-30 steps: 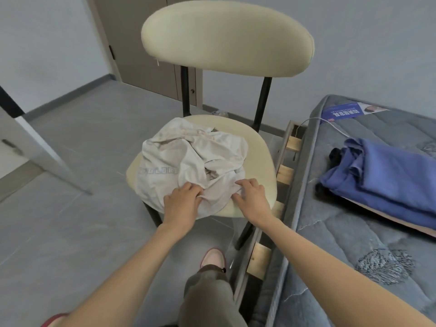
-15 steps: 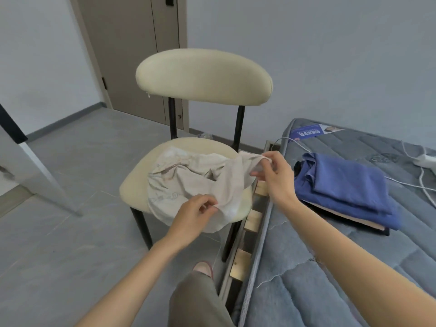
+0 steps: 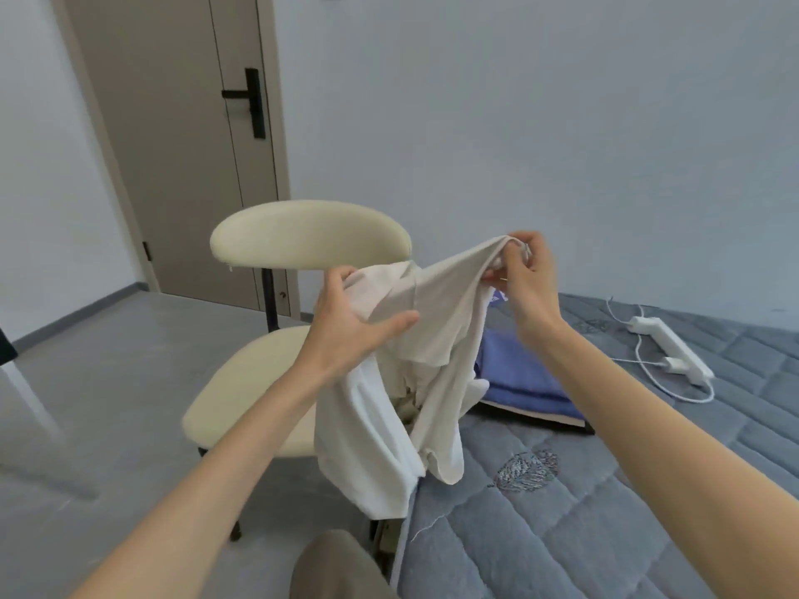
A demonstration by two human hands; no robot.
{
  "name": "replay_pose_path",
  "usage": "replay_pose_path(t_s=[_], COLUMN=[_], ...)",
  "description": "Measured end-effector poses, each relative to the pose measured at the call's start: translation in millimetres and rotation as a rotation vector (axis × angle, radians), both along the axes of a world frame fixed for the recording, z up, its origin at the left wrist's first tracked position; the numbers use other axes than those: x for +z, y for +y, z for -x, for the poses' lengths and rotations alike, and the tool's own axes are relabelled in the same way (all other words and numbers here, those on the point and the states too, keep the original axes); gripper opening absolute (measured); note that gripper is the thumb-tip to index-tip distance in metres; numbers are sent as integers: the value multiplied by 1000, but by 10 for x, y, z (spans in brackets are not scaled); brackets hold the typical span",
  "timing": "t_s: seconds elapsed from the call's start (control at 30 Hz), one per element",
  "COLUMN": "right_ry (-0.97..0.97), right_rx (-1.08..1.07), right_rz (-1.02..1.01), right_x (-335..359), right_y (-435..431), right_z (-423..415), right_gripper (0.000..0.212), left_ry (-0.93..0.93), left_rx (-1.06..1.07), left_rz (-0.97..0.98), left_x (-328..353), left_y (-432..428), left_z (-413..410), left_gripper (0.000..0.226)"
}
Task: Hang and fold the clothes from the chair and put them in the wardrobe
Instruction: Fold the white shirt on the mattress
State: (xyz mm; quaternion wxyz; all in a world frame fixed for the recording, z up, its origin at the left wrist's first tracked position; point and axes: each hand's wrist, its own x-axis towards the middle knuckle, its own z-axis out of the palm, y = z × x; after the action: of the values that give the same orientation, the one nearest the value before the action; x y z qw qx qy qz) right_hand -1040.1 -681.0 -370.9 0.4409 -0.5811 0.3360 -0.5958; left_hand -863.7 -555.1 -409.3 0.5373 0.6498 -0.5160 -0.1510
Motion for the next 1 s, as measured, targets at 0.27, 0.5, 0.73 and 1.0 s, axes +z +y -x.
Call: replay_pose_path(t_s=[0.27, 0.5, 0.73, 1.0], right_ry=[548, 642, 523, 512], right_rx=[104, 243, 136, 248], right_rz=[149, 188, 380, 428], right_x=[192, -88, 121, 301], right_y=[215, 439, 604, 829], right_z=[229, 117, -19, -137], right_gripper=[7, 34, 42, 39], left_ry=[26, -137, -201, -130], left_rx=[104, 198, -69, -189], left_rz=[110, 4, -517, -309], left_x=[500, 535, 340, 7], left_y=[85, 301, 549, 416], left_z=[-34, -242, -370, 128], left_gripper=[26, 13, 44, 54])
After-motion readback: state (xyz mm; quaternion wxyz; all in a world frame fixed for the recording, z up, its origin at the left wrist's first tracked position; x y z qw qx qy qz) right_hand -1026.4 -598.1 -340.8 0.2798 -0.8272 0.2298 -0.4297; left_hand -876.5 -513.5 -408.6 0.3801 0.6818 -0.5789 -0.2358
